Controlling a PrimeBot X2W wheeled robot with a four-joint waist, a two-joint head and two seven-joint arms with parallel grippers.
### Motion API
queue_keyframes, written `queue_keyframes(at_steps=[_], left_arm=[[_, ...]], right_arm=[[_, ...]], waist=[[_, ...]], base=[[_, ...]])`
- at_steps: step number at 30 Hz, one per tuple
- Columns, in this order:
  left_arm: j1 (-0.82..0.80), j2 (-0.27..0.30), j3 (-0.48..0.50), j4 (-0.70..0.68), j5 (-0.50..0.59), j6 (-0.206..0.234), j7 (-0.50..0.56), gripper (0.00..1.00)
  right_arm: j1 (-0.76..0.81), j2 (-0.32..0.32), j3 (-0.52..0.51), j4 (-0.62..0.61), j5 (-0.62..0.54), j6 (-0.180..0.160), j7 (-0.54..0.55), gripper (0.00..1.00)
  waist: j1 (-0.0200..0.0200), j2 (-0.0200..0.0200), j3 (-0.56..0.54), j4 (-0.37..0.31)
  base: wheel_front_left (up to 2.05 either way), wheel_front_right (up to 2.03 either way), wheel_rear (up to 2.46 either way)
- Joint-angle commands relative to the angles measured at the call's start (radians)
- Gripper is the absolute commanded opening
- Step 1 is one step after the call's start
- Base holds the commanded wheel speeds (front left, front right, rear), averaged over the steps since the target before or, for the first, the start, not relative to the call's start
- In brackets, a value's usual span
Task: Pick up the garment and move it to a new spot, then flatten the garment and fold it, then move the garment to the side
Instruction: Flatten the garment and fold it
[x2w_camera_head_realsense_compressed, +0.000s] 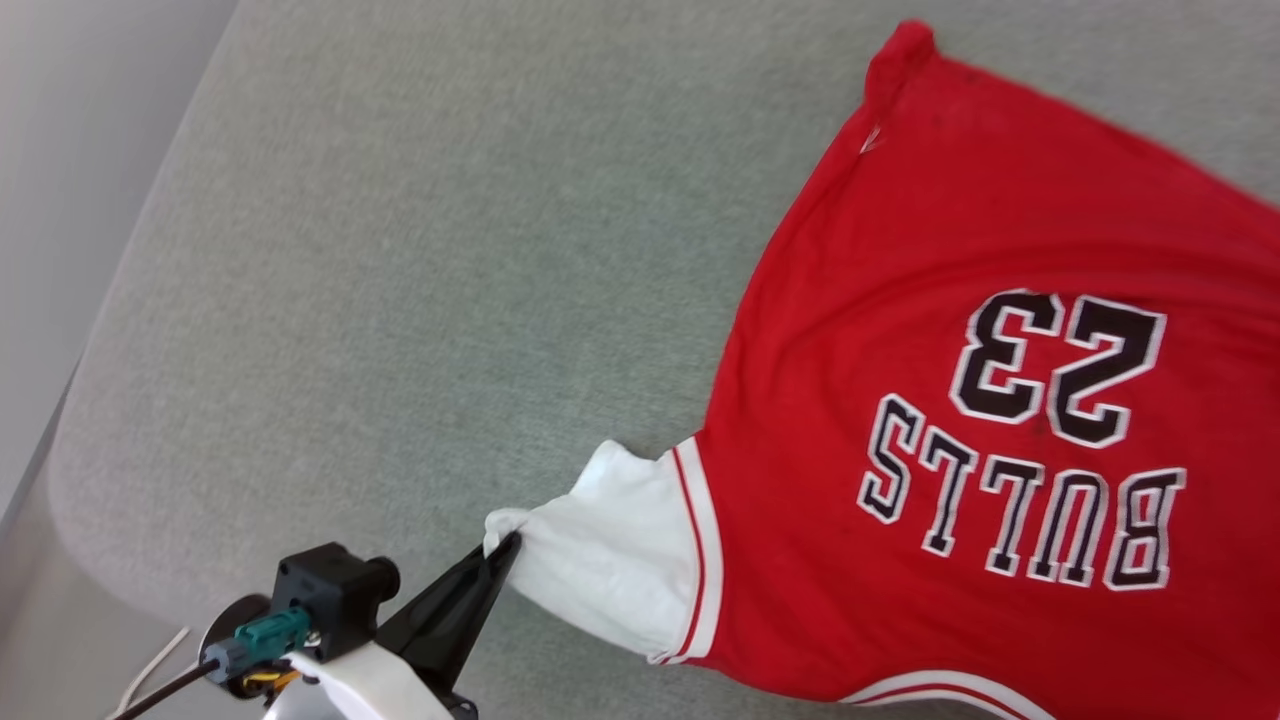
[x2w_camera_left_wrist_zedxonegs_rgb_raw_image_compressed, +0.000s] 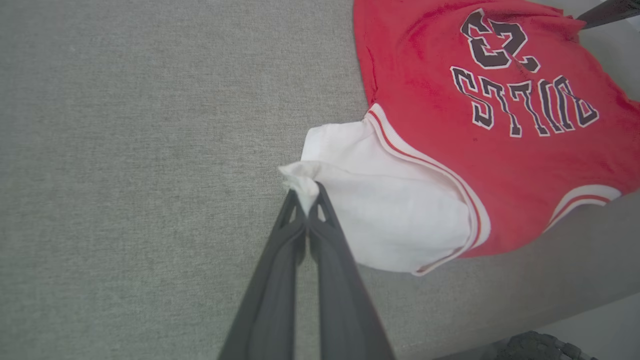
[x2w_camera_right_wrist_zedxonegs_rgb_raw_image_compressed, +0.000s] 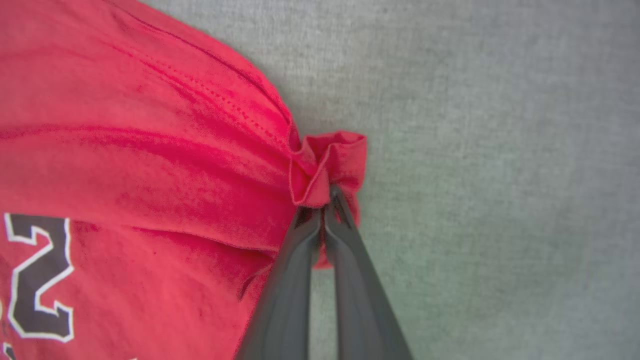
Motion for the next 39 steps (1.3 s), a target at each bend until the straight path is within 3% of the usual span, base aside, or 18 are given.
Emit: queue_keyframes(at_steps=[1,17,26,35,36,37,39], left_arm=[[0.022,0.008,0.007,0.007,-0.007,0.014,0.003,0.0],[0.099,0.021,0.022,0.059,-0.008,0.082,0.004,0.0],[0.113,0.012,0.02,0.074,-0.031,0.08,-0.006,0.0],[0.093,-0.017,-0.004,0.092,-0.024,0.075,-0.014,0.0],[0.09,-0.018,-0.006,0.093,-0.024,0.073,-0.014,0.0],[0.088,-0.019,-0.007,0.094,-0.022,0.071,-0.014,0.0],[0.085,-0.016,-0.011,0.097,-0.018,0.071,-0.013,0.0]], right_arm=[[0.074,0.018,0.009,-0.002,0.024,-0.001,-0.009,0.0],[0.463,0.019,0.078,-0.155,0.163,-0.001,-0.089,0.0],[0.675,0.066,0.056,-0.259,0.205,-0.001,-0.145,0.0],[0.782,0.096,0.076,-0.286,0.191,-0.001,-0.16,0.0],[0.786,0.093,0.091,-0.286,0.19,-0.001,-0.166,0.42],[0.786,0.093,0.098,-0.285,0.193,-0.001,-0.173,1.0],[0.769,0.092,0.106,-0.291,0.208,-0.001,-0.191,1.0]], waist=[[0.0,0.0,-0.092,-0.084],[0.0,0.0,-0.286,-0.259],[0.0,0.0,-0.342,-0.291],[0.0,0.0,-0.348,-0.295],[0.0,0.0,-0.348,-0.294],[0.0,0.0,-0.348,-0.292],[0.0,0.0,-0.347,-0.289]], base=[[0.0,0.0,0.0],[0.0,0.0,0.0],[0.0,0.0,0.0],[0.0,0.0,0.0],[0.0,0.0,0.0],[0.0,0.0,0.0],[0.0,0.0,0.0]])
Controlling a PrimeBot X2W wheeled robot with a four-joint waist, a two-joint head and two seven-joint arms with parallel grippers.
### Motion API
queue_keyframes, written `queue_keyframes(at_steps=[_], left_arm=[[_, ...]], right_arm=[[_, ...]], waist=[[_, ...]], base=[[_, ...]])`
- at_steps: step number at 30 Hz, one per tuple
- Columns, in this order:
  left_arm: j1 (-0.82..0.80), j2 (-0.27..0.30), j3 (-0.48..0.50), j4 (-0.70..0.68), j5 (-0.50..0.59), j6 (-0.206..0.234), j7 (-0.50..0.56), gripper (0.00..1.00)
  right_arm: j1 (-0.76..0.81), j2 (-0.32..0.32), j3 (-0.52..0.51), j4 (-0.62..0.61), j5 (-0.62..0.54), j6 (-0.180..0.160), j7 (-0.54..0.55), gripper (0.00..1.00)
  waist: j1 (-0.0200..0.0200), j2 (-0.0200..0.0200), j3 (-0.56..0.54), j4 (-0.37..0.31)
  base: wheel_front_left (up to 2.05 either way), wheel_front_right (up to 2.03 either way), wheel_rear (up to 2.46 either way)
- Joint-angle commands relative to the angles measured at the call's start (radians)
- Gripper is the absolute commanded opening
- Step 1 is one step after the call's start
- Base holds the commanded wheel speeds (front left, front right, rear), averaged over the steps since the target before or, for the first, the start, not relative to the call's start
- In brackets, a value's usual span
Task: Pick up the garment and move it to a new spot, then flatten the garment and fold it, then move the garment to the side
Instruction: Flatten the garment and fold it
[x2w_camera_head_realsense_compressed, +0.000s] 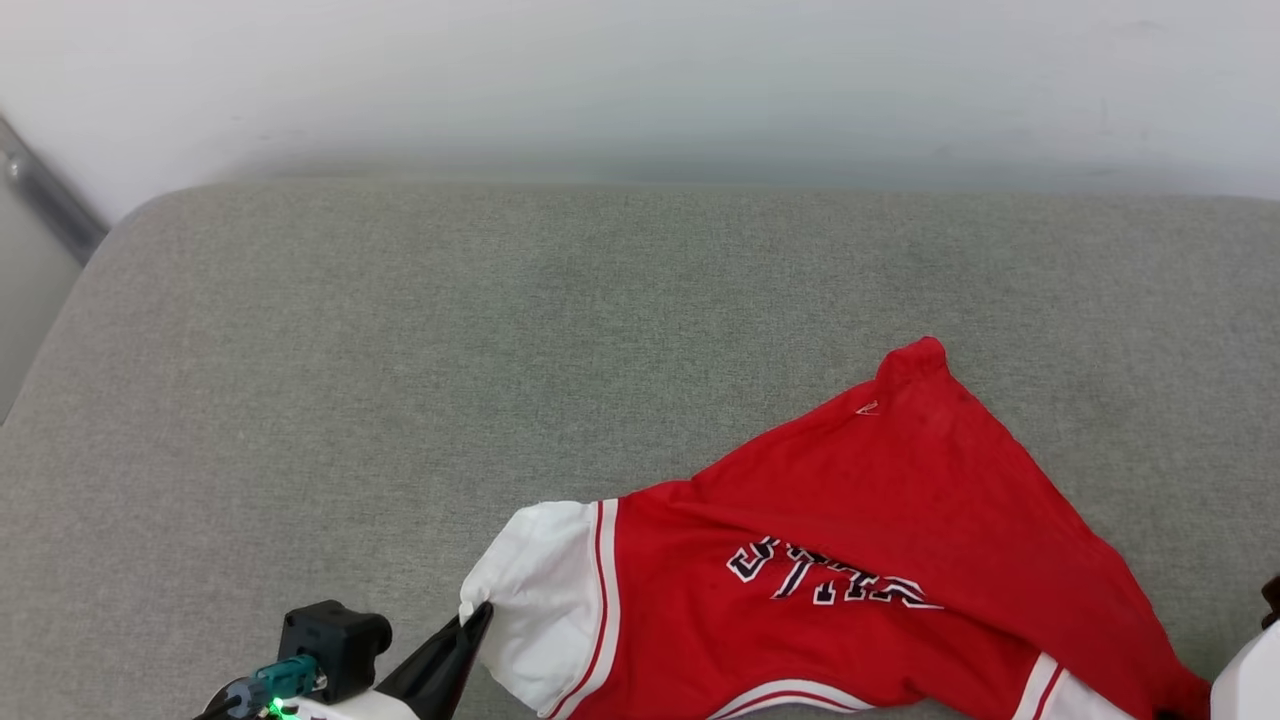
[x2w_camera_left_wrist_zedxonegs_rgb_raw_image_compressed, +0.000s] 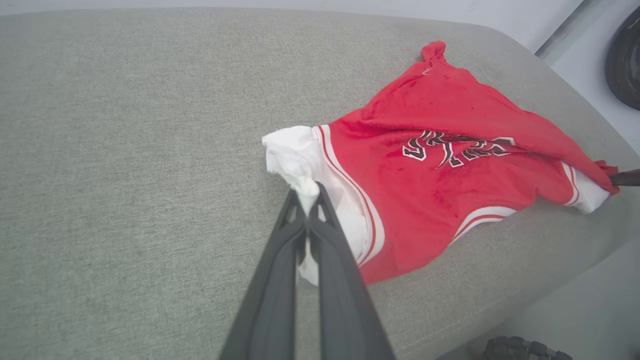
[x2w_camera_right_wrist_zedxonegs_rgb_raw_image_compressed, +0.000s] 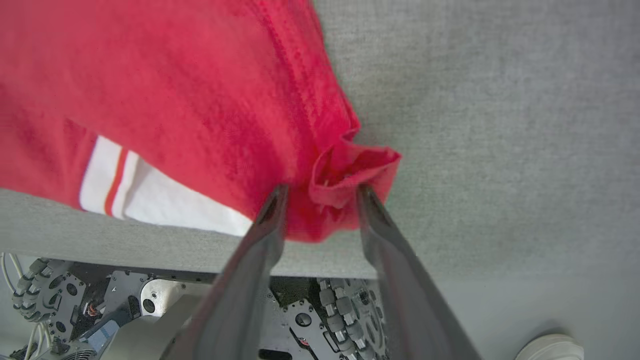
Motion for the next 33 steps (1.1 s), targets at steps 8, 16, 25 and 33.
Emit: queue_keyframes(at_steps=[8,16,25,33], left_arm=[[-0.031,0.025,-0.008,-0.018,0.053,0.011,0.004,0.0],[-0.083,0.006,-0.04,-0.073,0.089,0.001,0.017,0.0],[-0.179,-0.044,-0.087,-0.086,0.124,-0.035,0.017,0.0],[-0.228,-0.099,-0.114,-0.056,0.121,-0.059,-0.007,0.0]], right_arm=[[-0.112,-0.082,0.032,-0.091,0.073,0.0,0.008,1.0],[-0.338,-0.09,0.097,-0.152,0.074,0.0,0.08,1.0],[-0.593,-0.072,0.142,0.033,-0.011,0.0,0.114,1.0],[-0.698,-0.111,0.153,0.191,-0.068,0.0,0.096,1.0]], waist=[[0.0001,0.0,0.019,0.031],[0.0001,0.0,0.11,0.097],[0.0001,0.0,0.24,0.211],[0.0001,0.0,0.318,0.298]], base=[[0.0,0.0,0.0],[0.0,0.0,0.0],[0.0,0.0,0.0],[0.0,0.0,0.0]])
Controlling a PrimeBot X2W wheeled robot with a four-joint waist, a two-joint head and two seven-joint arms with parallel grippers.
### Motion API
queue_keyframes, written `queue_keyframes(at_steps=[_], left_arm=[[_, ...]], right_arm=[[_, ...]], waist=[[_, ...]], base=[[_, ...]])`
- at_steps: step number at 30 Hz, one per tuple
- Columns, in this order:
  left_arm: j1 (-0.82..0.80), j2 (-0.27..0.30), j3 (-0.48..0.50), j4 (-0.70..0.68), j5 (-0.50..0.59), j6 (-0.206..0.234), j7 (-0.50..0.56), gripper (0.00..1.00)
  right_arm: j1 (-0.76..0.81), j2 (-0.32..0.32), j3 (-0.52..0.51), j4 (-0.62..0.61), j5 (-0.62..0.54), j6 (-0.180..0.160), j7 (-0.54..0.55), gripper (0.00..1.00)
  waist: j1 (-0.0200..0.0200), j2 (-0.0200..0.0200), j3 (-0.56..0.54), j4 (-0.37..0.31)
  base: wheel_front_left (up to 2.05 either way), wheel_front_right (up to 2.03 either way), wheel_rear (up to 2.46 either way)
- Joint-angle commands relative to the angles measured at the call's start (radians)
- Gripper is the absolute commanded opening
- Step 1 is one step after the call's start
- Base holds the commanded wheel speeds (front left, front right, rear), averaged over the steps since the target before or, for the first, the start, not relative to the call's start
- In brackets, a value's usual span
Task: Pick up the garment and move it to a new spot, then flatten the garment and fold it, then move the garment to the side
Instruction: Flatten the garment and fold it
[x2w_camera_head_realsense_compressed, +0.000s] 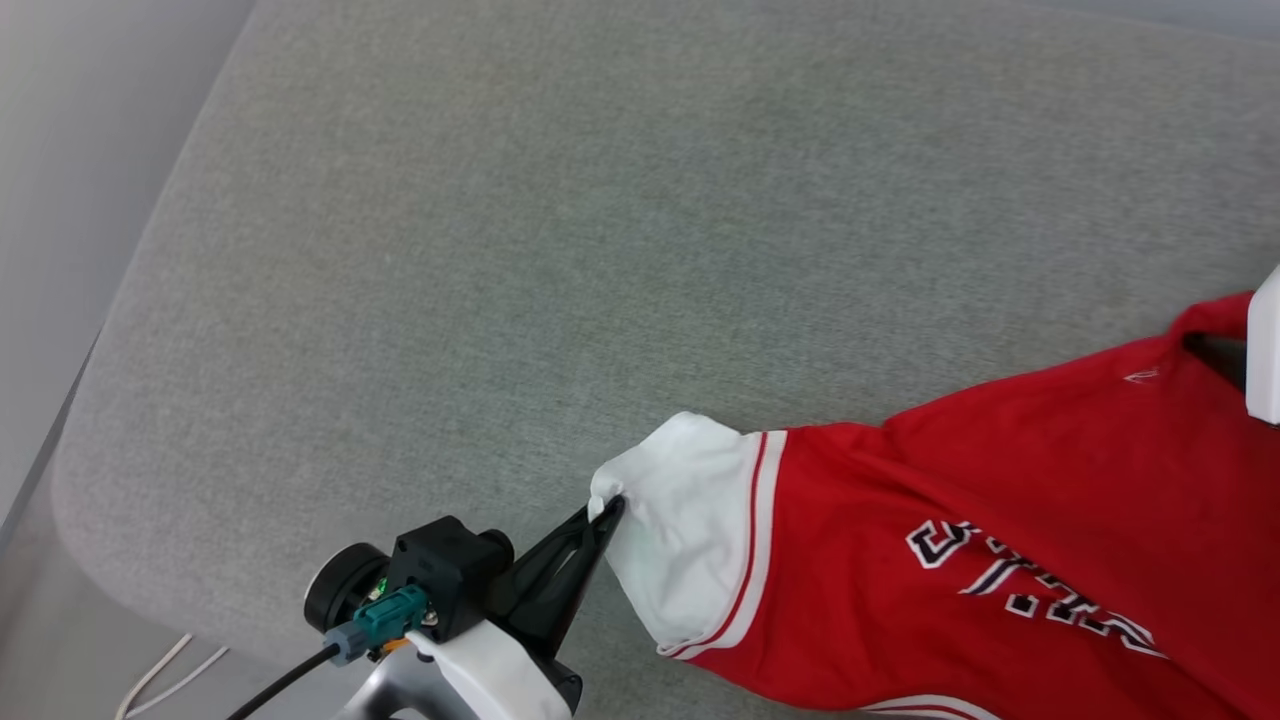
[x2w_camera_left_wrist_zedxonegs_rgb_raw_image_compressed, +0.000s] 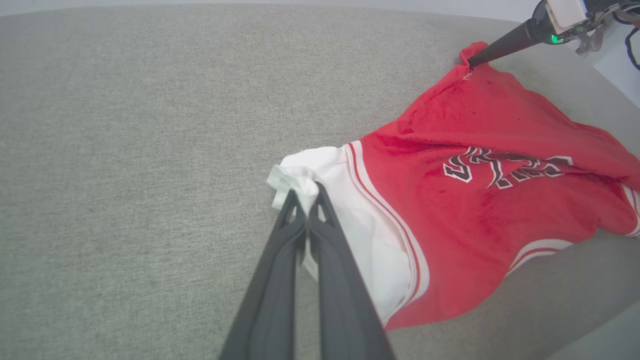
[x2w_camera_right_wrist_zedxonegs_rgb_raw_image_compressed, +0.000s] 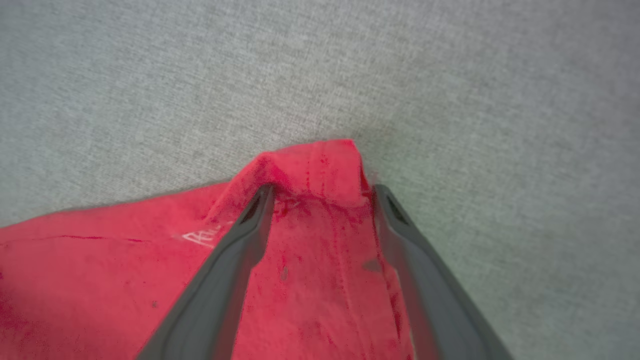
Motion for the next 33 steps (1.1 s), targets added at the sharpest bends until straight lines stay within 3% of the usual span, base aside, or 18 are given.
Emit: queue_keyframes(at_steps=[1,10,11,13,14,23,33], left_arm=[[-0.015,-0.011,-0.004,0.007,-0.002,-0.004,-0.011,0.0],[-0.027,-0.033,-0.019,0.046,-0.011,-0.02,-0.03,0.0],[-0.028,-0.033,-0.019,0.048,-0.013,-0.022,-0.03,0.0],[-0.029,-0.03,-0.017,0.052,-0.016,-0.022,-0.03,0.0],[-0.03,-0.029,-0.015,0.053,-0.015,-0.02,-0.03,0.0],[-0.022,-0.011,0.001,0.046,-0.018,-0.011,-0.035,0.0],[-0.033,0.045,0.08,0.011,-0.021,0.027,-0.05,0.0]], right_arm=[[-0.018,-0.017,0.005,0.019,-0.011,0.0,-0.008,1.0],[0.084,-0.032,0.055,0.138,-0.013,0.0,-0.034,1.0],[0.091,-0.033,0.057,0.145,-0.011,0.0,-0.036,0.86],[0.096,-0.034,0.053,0.157,-0.01,0.0,-0.045,0.05],[0.095,-0.034,0.048,0.162,-0.011,0.0,-0.051,0.0],[0.054,-0.035,0.038,0.154,0.026,0.0,-0.173,0.0],[0.018,-0.034,0.085,0.123,0.118,0.0,-0.316,0.0]], waist=[[-0.0002,0.0,0.043,0.046],[-0.0002,0.0,0.062,0.085],[-0.0002,0.0,0.061,0.087],[-0.0002,0.0,0.056,0.086],[-0.0002,0.0,0.052,0.085],[-0.0002,0.0,-0.014,0.049],[-0.0002,0.0,-0.194,-0.075]], base=[[0.0,0.0,0.0],[0.0,0.0,0.0],[0.0,0.0,0.0],[0.0,0.0,0.0],[0.0,0.0,0.0],[0.0,0.0,0.0],[0.0,0.0,0.0]])
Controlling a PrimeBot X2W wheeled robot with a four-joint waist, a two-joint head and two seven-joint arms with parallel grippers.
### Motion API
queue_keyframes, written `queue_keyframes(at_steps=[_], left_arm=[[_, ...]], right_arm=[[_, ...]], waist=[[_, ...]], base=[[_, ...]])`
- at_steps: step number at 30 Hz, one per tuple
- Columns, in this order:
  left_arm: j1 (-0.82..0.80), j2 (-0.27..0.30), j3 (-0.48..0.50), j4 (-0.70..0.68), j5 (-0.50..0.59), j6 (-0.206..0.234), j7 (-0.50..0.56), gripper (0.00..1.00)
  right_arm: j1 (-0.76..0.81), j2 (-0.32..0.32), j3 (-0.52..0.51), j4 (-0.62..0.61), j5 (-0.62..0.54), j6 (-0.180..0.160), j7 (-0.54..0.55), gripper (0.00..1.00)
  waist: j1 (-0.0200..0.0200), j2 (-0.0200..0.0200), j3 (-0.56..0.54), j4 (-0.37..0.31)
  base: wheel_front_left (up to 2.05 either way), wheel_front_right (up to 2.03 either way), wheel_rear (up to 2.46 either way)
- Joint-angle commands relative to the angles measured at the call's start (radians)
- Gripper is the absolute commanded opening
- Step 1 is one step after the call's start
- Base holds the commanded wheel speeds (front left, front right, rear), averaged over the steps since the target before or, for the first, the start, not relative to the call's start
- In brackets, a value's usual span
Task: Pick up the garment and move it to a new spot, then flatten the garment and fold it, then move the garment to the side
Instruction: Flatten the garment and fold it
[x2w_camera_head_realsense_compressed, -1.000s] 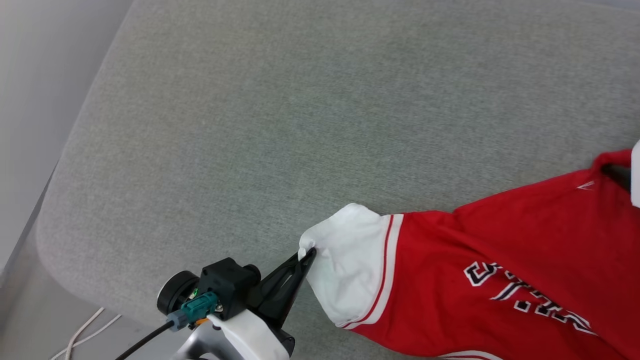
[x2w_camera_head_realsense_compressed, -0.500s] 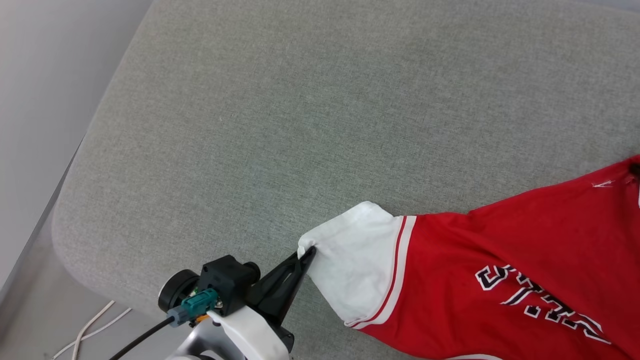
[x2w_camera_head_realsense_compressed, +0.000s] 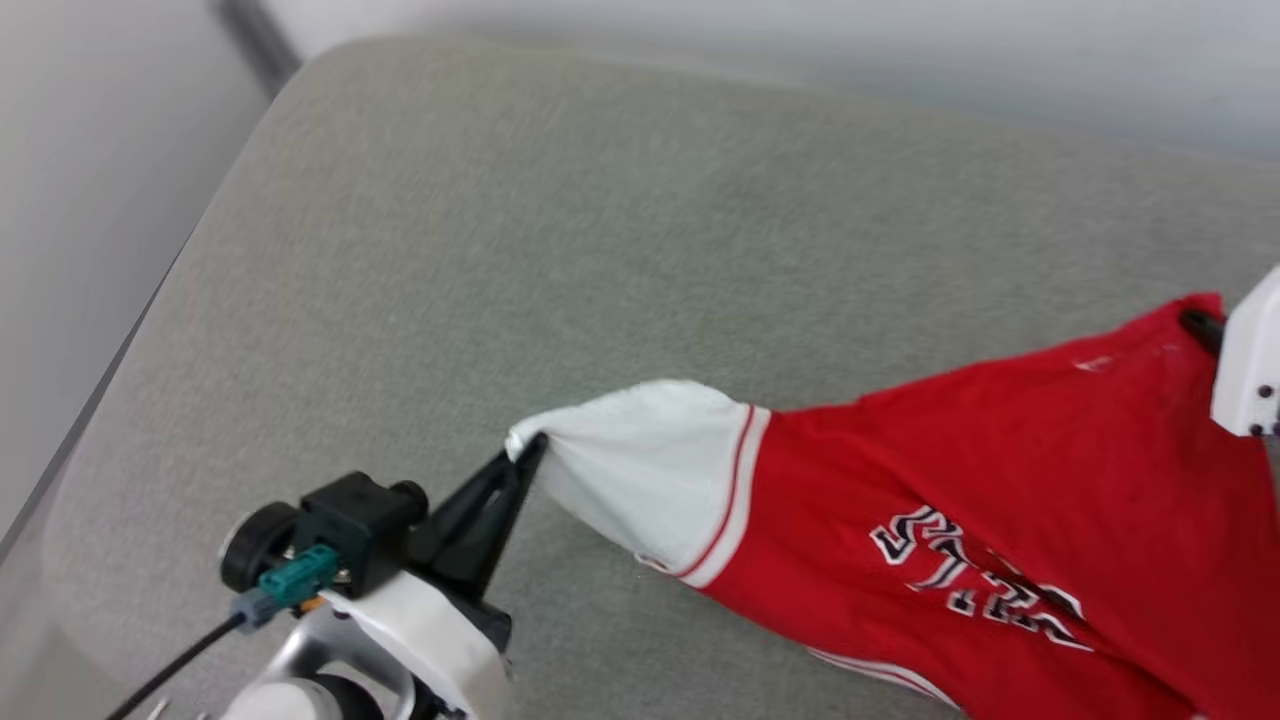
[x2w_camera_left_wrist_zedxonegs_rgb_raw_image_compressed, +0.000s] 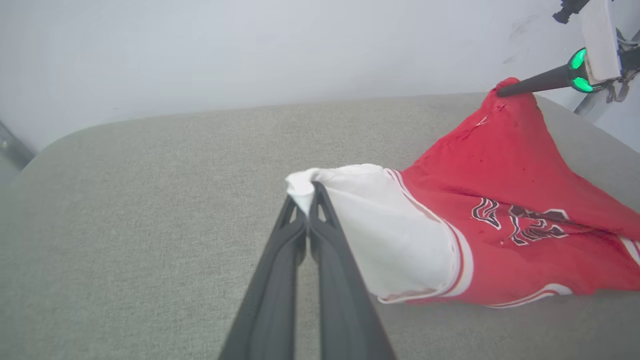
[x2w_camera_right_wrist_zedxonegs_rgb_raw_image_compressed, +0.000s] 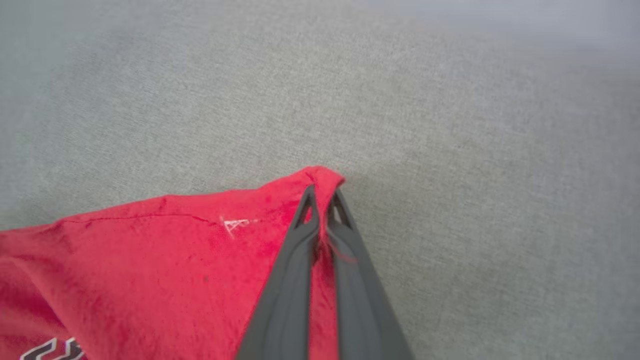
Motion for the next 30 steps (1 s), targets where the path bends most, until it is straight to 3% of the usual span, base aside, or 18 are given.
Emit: queue_keyframes(at_steps=[1,7,16,30], left_arm=[[-0.012,0.009,0.011,-0.006,-0.004,0.007,-0.005,0.0],[-0.063,0.037,0.1,-0.065,0.019,0.051,-0.041,0.0],[-0.165,0.098,0.24,-0.16,0.03,0.092,-0.051,0.0],[-0.401,0.164,0.385,-0.187,0.029,0.105,-0.024,0.0]], right_arm=[[-0.012,0.008,0.011,-0.012,0.011,0.0,-0.012,0.0],[-0.029,-0.02,0.07,-0.125,0.038,0.0,-0.053,0.0],[0.003,-0.012,0.025,-0.342,0.1,0.0,-0.088,0.0],[-0.038,0.047,-0.072,-0.598,0.105,0.0,-0.106,0.0]], waist=[[-0.0001,0.0,-0.076,-0.073],[-0.0001,0.0,-0.164,-0.166],[-0.0001,0.0,-0.225,-0.277],[-0.0001,0.0,-0.182,-0.374]], base=[[0.0,0.0,0.0],[0.0,0.0,0.0],[0.0,0.0,0.0],[0.0,0.0,0.0]])
